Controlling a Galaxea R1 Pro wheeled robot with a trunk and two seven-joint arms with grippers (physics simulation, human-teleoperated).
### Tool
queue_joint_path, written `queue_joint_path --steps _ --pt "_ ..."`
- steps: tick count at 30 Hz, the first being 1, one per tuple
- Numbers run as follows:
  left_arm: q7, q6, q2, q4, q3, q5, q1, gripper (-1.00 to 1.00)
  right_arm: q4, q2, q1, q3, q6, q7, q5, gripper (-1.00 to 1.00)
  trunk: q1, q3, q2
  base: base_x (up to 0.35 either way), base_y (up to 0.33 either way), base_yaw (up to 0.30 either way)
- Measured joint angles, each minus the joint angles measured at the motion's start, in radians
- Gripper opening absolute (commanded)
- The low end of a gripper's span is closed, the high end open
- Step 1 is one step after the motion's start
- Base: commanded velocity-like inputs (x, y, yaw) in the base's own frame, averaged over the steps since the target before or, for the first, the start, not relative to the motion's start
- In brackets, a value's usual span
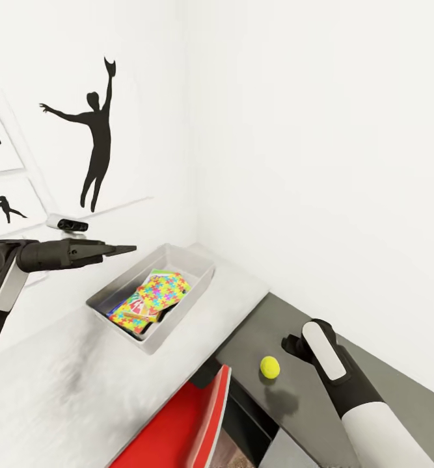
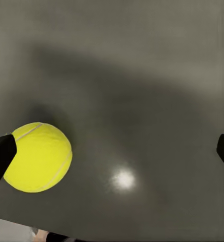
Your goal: Put all the toys in the child's room - the three board games (two on the bed and one on the table), the two jigsaw puzzles on the table, and the tennis ball on the table - inside the toy box on the table in the child's room.
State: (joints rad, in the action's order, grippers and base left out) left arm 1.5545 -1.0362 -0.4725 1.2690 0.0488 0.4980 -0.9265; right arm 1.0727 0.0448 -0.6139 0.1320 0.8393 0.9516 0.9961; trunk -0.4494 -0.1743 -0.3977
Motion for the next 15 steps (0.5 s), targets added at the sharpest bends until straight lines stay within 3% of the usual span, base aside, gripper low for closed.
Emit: queue_joint_path --steps 5,15 --pt "0.0 0.0 -0.006 0.009 -0.002 -0.002 -0.009 1.0 0.0 -0.006 0.001 0.008 0.0 0.0 0.0 1.0 0.0 -0.008 0.0 0.0 0.0 -0.012" --pt "0.0 0.001 -0.006 0.011 0.004 -0.005 -0.011 1.0 0.0 -0.01 0.0 0.01 0.0 -0.001 0.0 1.0 0.0 -0.022 0.0 0.0 0.0 0.142"
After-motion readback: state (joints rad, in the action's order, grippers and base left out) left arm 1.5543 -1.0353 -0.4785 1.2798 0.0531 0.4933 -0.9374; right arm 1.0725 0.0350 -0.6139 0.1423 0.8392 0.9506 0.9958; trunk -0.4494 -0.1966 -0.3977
